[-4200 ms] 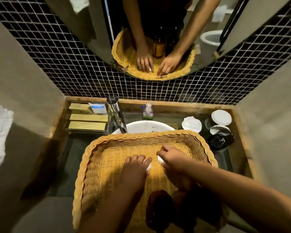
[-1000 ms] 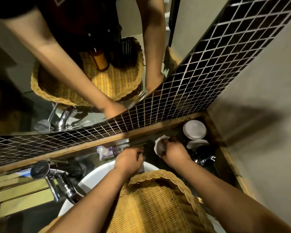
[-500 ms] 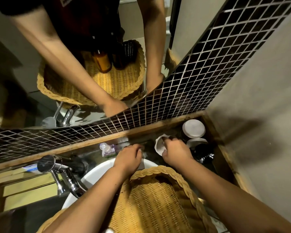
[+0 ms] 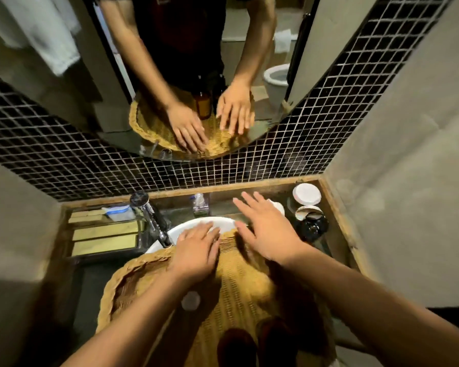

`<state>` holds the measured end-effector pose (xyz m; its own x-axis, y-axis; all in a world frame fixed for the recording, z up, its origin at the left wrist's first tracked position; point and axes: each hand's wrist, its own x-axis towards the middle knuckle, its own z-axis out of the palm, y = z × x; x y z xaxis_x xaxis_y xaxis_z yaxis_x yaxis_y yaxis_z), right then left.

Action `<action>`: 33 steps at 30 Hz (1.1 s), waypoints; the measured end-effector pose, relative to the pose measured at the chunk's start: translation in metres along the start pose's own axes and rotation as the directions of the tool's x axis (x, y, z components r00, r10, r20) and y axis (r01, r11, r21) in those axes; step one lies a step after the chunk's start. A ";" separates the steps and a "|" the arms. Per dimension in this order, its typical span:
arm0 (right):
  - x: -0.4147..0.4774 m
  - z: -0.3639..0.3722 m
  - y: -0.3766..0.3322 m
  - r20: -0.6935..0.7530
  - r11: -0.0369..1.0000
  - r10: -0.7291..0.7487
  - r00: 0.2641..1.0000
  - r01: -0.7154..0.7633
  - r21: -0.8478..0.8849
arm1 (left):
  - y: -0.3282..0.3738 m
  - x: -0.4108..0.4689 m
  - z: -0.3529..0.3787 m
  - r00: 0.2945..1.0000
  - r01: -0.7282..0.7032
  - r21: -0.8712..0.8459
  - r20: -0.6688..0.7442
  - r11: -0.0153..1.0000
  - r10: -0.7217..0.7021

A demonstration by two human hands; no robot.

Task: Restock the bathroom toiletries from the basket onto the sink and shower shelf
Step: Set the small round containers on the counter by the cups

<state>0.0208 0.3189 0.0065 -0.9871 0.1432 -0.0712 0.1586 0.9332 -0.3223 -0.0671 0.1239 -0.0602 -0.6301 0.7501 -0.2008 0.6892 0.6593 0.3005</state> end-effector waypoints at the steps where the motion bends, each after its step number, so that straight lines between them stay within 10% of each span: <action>1: -0.006 0.006 -0.012 0.006 0.997 -0.075 0.997 0.075 0.007 | -0.002 -0.013 0.000 1.000 0.015 0.014 0.003 1.000 -0.015; 6: -0.013 0.060 -0.050 0.216 0.908 -0.391 0.895 0.413 -0.066 | -0.014 -0.074 0.001 0.991 0.128 0.056 0.033 0.990 -0.130; 12: -0.002 0.117 -0.055 0.631 0.705 -0.502 0.592 0.702 -0.097 | -0.041 -0.133 0.024 0.944 0.310 0.028 0.112 0.950 -0.311; 22: 0.022 0.137 -0.072 0.673 0.476 -0.659 0.336 0.879 0.027 | -0.049 -0.161 0.058 0.925 0.371 0.010 0.090 0.929 -0.370; 28: 0.019 0.134 -0.069 0.693 0.751 -0.532 0.487 0.649 0.121 | -0.036 -0.142 0.049 0.933 0.337 0.056 0.110 0.940 -0.341; 33: 0.019 0.084 -0.037 0.474 0.744 -0.598 0.647 0.668 0.027 | -0.022 -0.115 0.030 0.957 0.262 0.086 0.105 0.961 -0.270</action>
<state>-0.0024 0.2590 -0.0620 -0.7237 -0.6213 -0.3005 -0.5406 0.7810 -0.3126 0.0009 0.0248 -0.0720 -0.7518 0.5449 -0.3712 0.5282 0.8348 0.1556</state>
